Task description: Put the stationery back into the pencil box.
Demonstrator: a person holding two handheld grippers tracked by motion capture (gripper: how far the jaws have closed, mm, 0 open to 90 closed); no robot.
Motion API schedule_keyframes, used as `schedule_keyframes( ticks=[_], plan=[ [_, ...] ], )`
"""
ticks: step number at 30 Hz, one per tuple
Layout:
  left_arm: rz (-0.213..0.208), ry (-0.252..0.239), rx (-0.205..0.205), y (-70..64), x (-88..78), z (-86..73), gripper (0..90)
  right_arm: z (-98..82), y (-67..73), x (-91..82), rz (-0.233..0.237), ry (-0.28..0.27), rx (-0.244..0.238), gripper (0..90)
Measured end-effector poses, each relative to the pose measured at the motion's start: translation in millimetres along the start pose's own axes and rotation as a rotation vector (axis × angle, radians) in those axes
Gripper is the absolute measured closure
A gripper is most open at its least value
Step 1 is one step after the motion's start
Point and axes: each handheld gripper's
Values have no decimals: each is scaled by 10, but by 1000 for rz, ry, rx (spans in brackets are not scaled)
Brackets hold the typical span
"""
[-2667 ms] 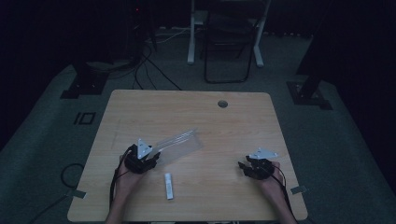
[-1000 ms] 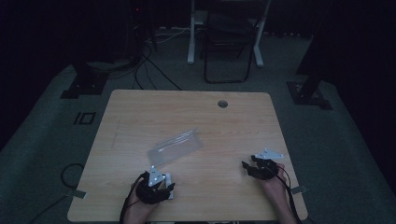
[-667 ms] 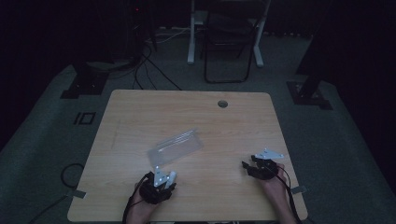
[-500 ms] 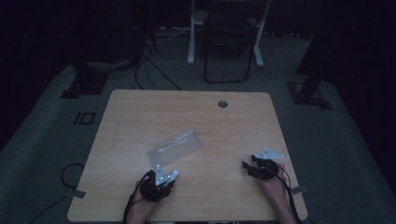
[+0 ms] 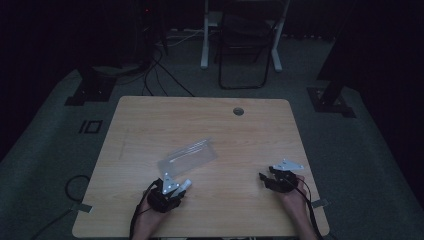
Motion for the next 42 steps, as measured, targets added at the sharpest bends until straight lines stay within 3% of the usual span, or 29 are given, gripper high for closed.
schedule_keyframes(
  ticks=[4, 9, 14, 19, 26, 42],
  plan=[
    [-2, 18, 7, -5, -9, -31, 601, 0, 0, 0, 0, 0, 0, 458],
    [-18, 21, -14, -1, -22, -64, 586, 0, 0, 0, 0, 0, 0, 458],
    [-11, 32, -2, -3, -4, -74, 613, 0, 0, 0, 0, 0, 0, 457],
    [-4, 26, -34, 9, 18, -60, 680, 0, 0, 0, 0, 0, 0, 457],
    [-15, 23, -3, 37, 50, -32, 705, 0, -1, -1, 0, 1, 0, 457],
    [-7, 16, 5, 52, 52, -7, 707, 1, -3, 0, 4, 3, 1, 451]
  ],
)
Point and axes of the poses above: each handheld gripper's, and its own axes: x roughly forward along the jaws, z roughly out of its top, y roughly to its left, and after that the axes turned 9 degrees about x, right-handed
